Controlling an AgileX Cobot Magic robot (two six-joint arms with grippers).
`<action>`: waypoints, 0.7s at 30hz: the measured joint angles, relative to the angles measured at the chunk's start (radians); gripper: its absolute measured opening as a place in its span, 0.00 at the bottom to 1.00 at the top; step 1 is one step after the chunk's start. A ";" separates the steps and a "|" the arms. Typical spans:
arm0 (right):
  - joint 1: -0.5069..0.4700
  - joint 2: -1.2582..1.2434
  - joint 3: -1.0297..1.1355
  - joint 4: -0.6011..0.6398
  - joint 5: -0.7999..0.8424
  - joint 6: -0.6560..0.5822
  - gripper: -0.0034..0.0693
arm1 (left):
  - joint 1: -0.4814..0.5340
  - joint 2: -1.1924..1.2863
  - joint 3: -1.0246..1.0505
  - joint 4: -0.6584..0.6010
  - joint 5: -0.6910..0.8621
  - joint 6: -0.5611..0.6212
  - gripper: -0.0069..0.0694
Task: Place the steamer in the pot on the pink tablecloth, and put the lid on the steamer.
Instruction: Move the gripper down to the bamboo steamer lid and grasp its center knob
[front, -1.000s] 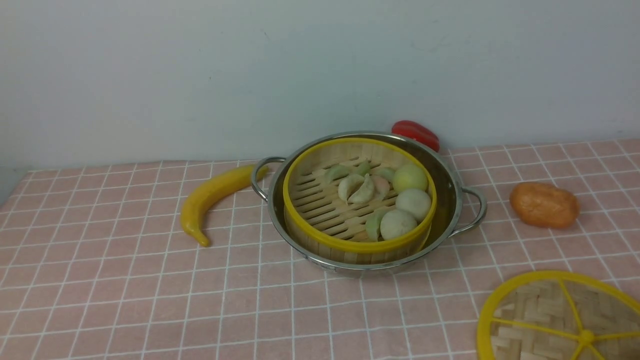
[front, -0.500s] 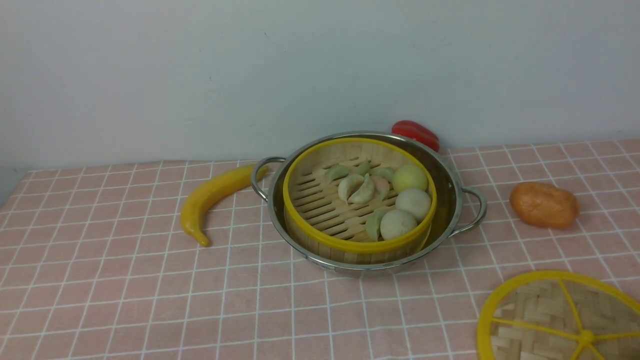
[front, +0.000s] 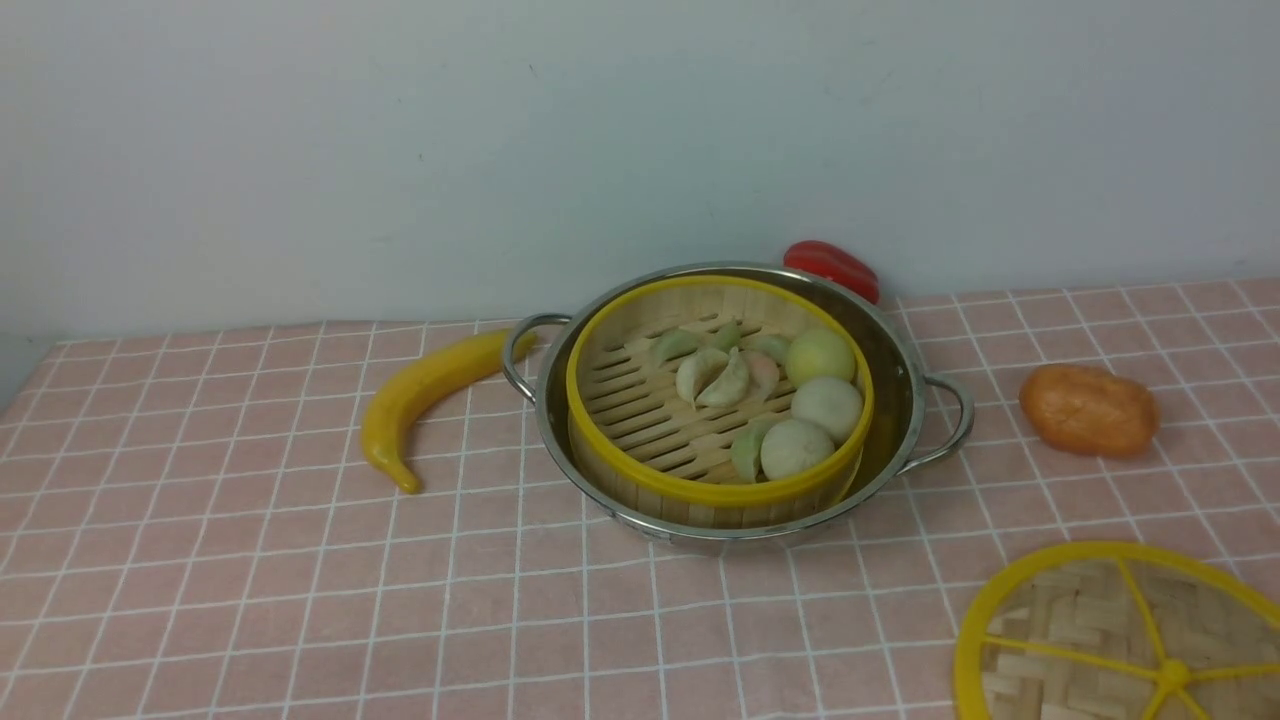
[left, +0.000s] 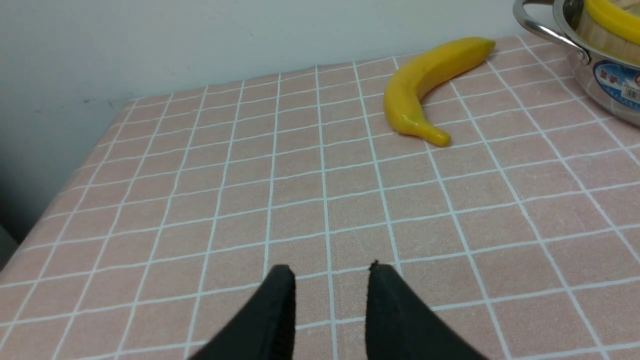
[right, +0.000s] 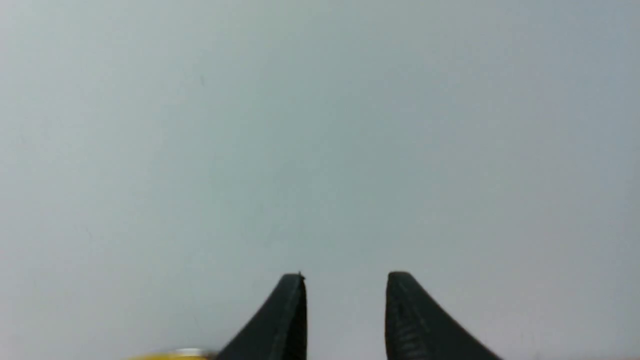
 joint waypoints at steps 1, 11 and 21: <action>0.000 0.002 -0.011 0.000 0.007 0.000 0.38 | 0.000 0.000 0.000 0.000 0.000 0.000 0.36; 0.000 0.216 -0.388 0.018 0.557 -0.008 0.38 | 0.000 0.000 0.000 0.000 0.000 0.000 0.37; 0.000 0.282 -0.425 0.259 0.735 -0.010 0.38 | 0.000 0.000 0.000 0.000 0.000 0.000 0.40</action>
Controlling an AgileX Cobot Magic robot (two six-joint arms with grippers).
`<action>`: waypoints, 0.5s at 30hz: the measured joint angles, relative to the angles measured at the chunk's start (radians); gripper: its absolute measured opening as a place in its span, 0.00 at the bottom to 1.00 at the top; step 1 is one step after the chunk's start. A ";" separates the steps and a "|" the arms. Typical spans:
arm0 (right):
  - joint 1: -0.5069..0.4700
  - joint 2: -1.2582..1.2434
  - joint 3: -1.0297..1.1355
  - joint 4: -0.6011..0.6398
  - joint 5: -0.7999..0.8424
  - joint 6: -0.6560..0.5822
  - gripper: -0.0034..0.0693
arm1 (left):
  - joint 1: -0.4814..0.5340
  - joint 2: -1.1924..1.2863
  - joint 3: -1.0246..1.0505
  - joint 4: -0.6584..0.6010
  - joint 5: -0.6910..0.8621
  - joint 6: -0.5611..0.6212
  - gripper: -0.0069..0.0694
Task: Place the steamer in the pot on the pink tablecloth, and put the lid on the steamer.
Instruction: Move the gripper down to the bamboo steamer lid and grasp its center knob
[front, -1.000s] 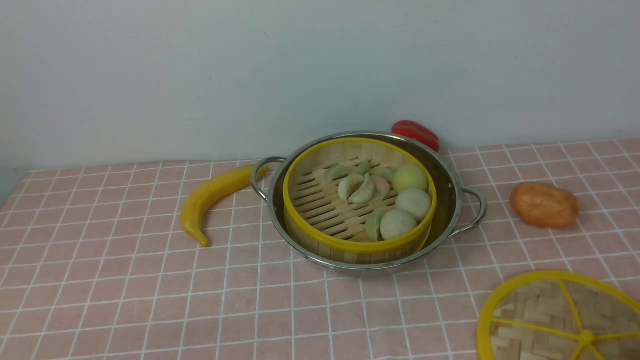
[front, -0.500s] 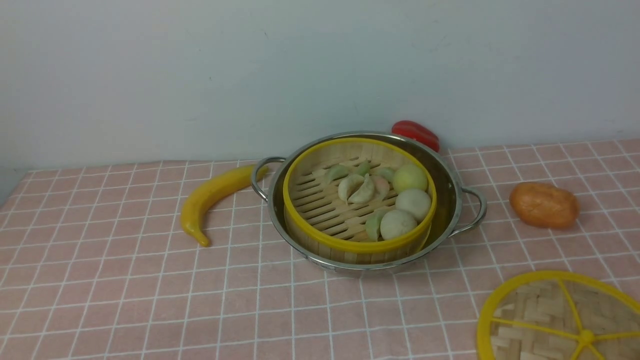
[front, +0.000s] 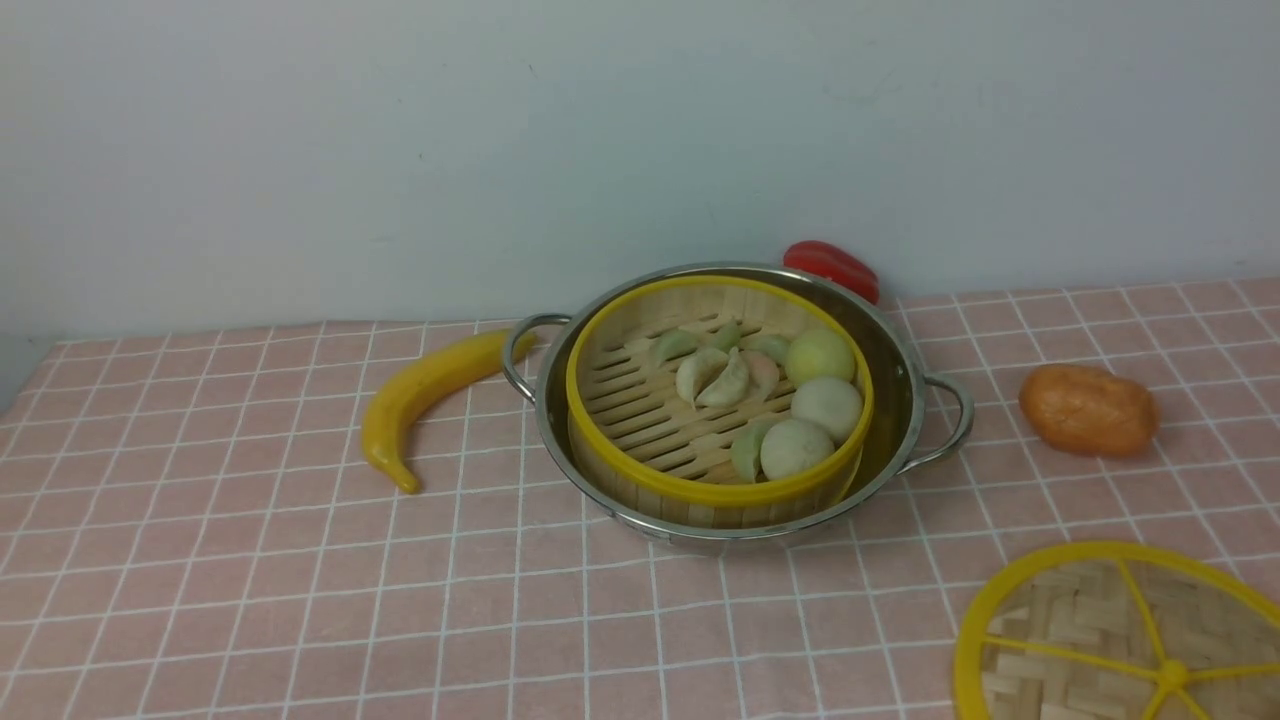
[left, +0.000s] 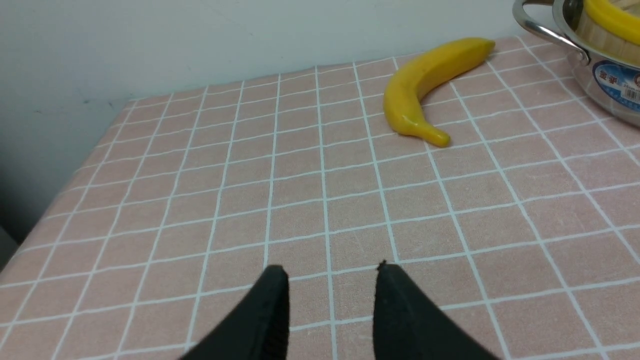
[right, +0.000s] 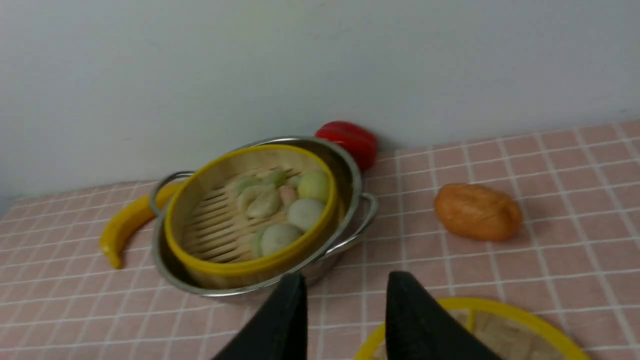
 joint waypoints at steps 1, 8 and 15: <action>0.000 0.001 0.000 0.016 0.002 0.000 0.38 | 0.000 0.000 0.000 0.000 0.000 0.000 0.40; 0.000 0.008 0.000 0.069 -0.029 -0.024 0.38 | -0.003 -0.001 0.000 0.000 0.000 0.000 0.41; 0.000 0.088 0.000 0.088 -0.091 -0.193 0.38 | -0.118 -0.001 0.000 0.000 0.000 0.000 0.41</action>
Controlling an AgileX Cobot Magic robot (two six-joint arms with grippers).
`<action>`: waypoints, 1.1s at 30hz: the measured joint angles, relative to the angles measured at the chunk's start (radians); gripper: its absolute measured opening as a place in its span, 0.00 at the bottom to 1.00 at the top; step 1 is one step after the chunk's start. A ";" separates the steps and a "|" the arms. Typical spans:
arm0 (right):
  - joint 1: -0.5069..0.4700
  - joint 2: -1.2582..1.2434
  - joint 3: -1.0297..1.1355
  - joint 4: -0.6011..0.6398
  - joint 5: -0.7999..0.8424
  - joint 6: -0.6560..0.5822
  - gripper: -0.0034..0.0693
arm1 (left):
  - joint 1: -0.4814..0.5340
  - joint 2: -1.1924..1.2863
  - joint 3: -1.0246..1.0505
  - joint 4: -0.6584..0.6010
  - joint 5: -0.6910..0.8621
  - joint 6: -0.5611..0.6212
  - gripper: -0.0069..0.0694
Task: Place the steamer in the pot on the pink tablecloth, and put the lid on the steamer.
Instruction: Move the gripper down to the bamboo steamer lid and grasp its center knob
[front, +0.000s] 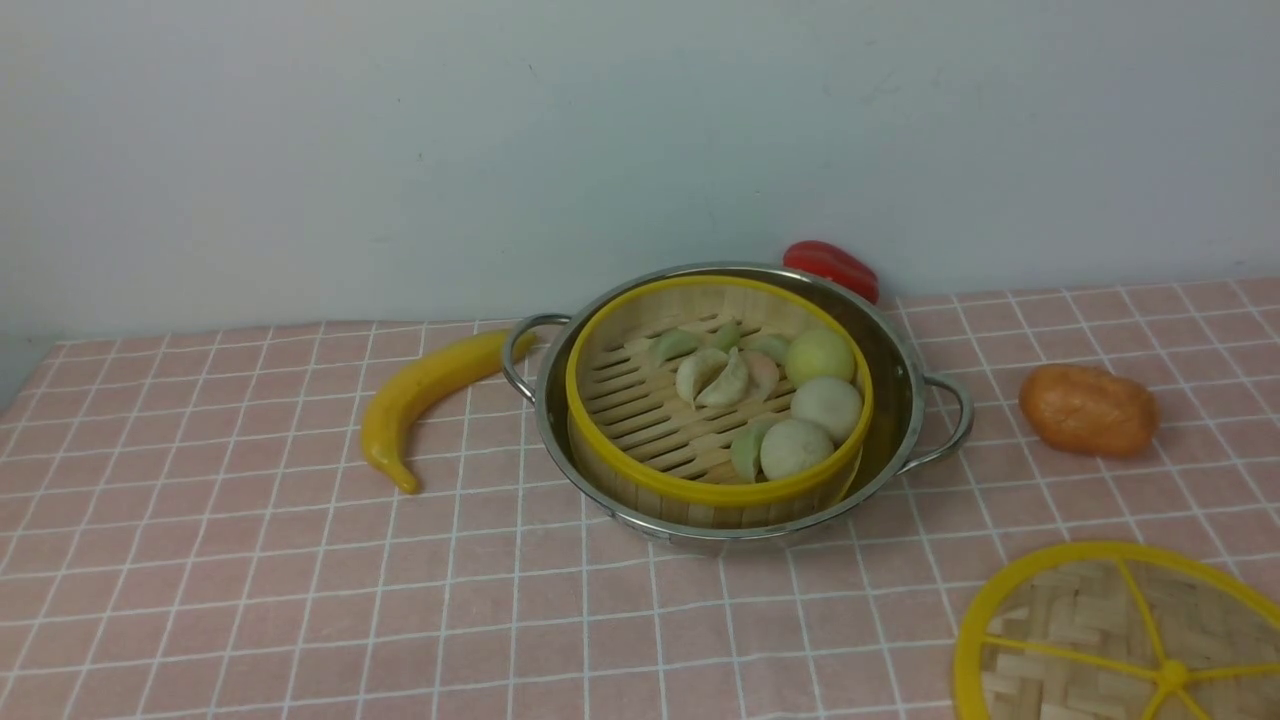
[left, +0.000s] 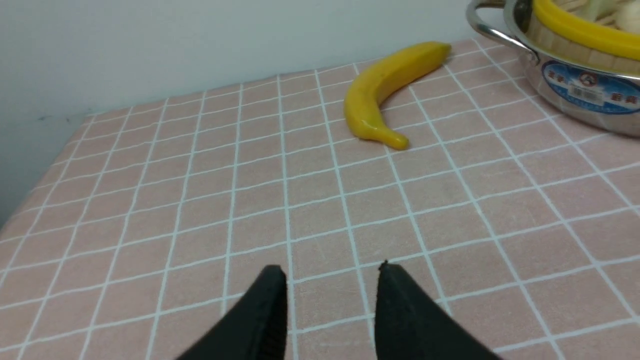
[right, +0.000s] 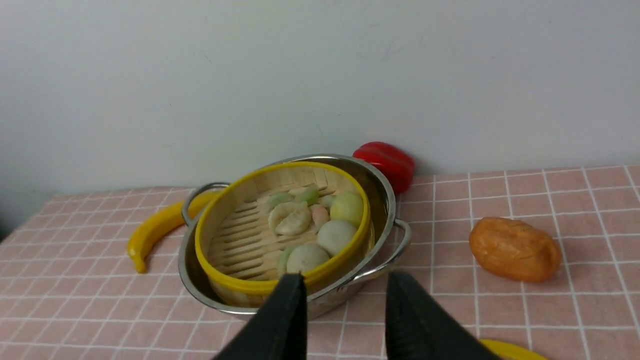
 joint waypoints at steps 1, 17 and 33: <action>0.000 0.028 0.000 0.012 -0.002 -0.030 0.38 | -0.020 0.000 0.000 0.000 0.000 0.000 0.41; 0.012 0.709 -0.359 0.160 0.047 -0.700 0.38 | -0.064 0.000 0.000 0.000 0.000 0.000 0.41; 0.163 1.112 -0.538 -0.282 0.340 -0.279 0.38 | -0.064 0.000 0.000 0.000 0.000 0.000 0.41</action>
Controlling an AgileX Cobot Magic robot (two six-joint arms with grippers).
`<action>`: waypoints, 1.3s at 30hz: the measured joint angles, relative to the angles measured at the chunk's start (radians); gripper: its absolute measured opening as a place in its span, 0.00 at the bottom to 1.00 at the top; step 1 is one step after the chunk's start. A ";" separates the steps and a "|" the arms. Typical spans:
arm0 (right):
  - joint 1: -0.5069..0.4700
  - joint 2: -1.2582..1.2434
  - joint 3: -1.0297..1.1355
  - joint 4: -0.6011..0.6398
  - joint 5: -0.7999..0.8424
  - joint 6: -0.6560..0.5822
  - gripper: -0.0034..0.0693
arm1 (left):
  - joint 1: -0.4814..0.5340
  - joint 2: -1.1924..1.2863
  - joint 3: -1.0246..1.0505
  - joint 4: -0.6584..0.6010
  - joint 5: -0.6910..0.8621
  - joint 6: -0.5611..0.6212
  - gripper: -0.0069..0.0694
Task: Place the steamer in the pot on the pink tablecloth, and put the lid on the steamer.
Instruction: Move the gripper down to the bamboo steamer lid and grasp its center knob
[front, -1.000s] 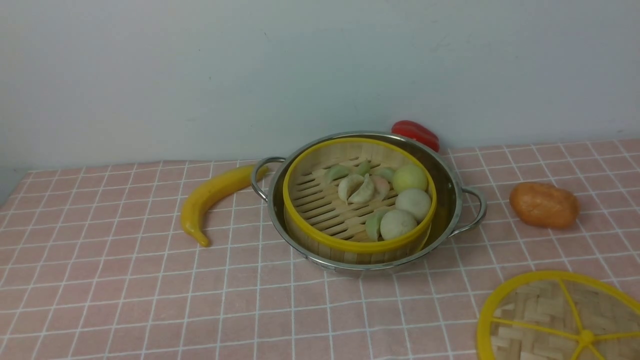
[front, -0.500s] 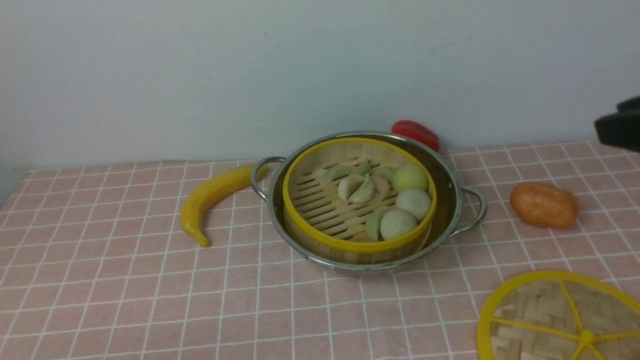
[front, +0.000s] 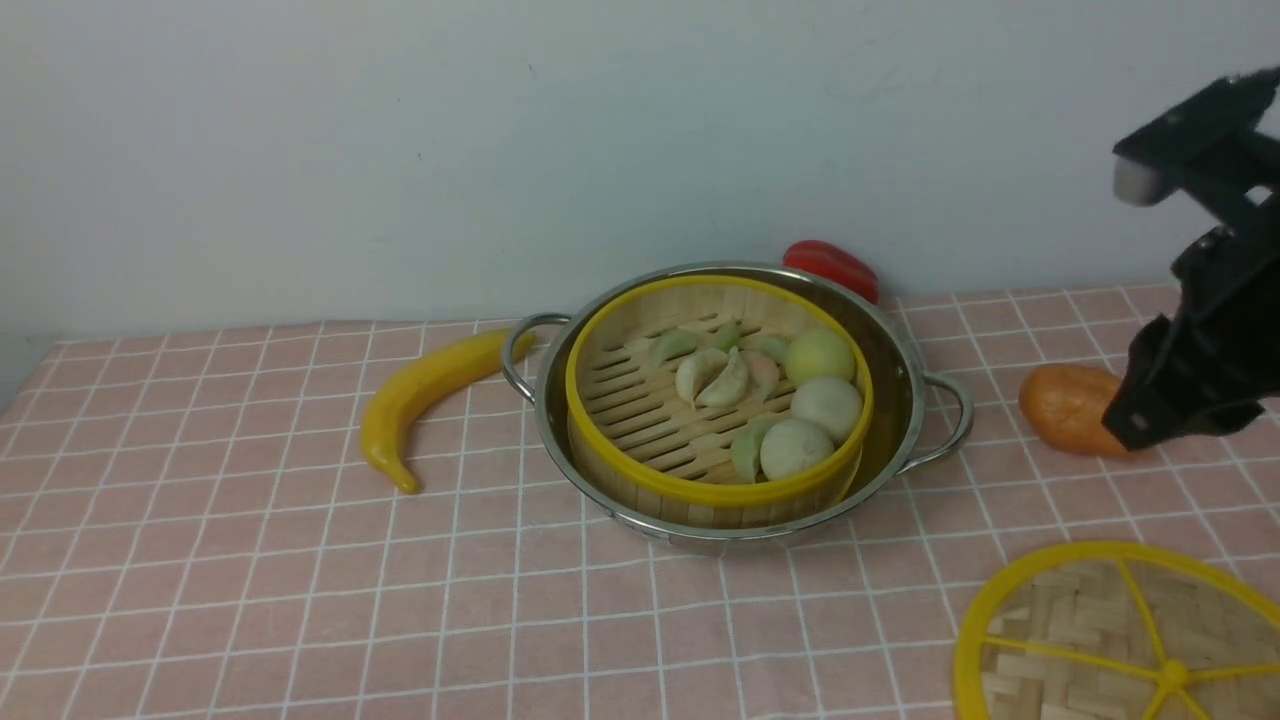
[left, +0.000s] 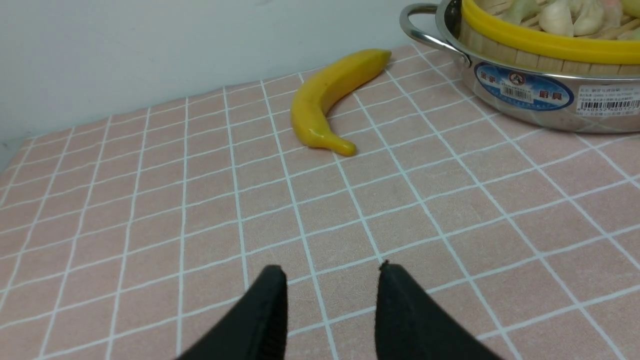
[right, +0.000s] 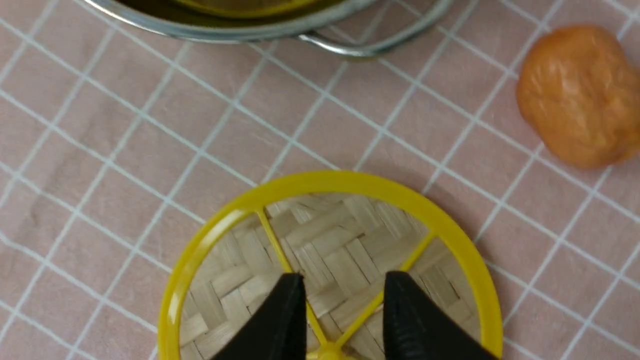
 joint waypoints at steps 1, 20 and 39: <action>0.000 0.010 0.012 -0.018 -0.001 0.061 0.38 | 0.000 0.000 0.000 0.000 0.000 0.000 0.41; 0.000 0.012 0.388 -0.055 -0.085 0.298 0.38 | 0.000 0.000 0.000 0.000 0.000 0.000 0.41; 0.000 0.082 0.388 -0.124 -0.183 0.306 0.38 | 0.000 0.000 0.000 0.000 0.000 0.000 0.41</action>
